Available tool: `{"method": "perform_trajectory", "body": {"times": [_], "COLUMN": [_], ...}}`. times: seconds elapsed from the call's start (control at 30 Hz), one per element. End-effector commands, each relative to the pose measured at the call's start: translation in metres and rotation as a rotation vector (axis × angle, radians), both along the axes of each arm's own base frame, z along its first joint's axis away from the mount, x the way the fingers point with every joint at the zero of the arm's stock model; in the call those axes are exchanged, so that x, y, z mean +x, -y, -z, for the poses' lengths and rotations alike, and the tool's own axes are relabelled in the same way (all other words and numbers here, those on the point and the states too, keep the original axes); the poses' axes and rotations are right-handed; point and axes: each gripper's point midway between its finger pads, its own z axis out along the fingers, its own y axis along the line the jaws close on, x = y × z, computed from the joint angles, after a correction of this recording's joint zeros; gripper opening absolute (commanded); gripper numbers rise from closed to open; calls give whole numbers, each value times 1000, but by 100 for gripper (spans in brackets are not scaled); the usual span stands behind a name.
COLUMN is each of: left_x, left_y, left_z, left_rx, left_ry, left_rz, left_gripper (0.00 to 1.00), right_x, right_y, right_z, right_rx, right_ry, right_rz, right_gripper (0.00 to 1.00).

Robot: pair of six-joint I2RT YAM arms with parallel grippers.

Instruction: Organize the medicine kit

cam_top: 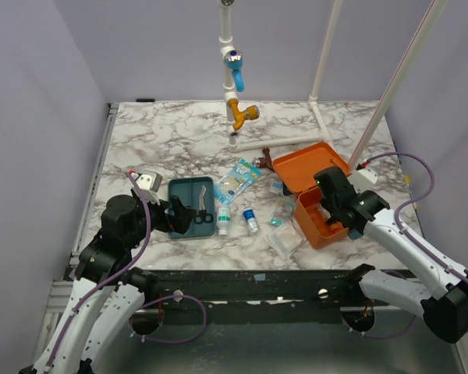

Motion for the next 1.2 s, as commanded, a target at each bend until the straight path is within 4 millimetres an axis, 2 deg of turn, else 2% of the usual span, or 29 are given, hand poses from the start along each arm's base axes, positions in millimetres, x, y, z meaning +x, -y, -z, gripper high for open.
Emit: {"method": "perform_trajectory", "body": {"times": [0.0,0.17,0.27,0.33,0.4,0.47,0.63,0.73,0.83,0.93,1.17], "left_x": [-3,-3,-2,0,0,1,4,3,0,0,-2], "left_y": [4,3,2,0,1,2,-2,-7,-9,-9,-6], "left_z": [-15,-16,-15,-15,-15,-13,-9,-6,-3,3,7], "left_rx": [-28,-31,-25,-23,-26,-28,-8,9,12,10,-1], "left_ry": [40,46,41,42,37,26,-40,-63,-67,-53,-49], "left_rz": [25,21,7,-4,-6,-7,-43,-64,-68,-65,-49], "left_gripper": [99,99,99,98,98,99,99,99,98,99,99], "right_x": [-8,-9,-8,-4,1,5,20,31,38,41,51], "right_y": [15,25,30,30,30,31,30,21,15,8,-1], "right_z": [22,44,45,39,26,15,-22,-43,-53,-50,-25], "right_rx": [7,27,3,-5,-13,-31,-80,-103,-118,-117,-98], "right_ry": [-61,-107,-134,-120,-86,-65,-6,22,27,16,-22], "right_rz": [85,124,134,125,110,90,21,-67,-131,-173,-173], "right_gripper": [1,1,9,18,33,41,44,44,46,51,55]}}
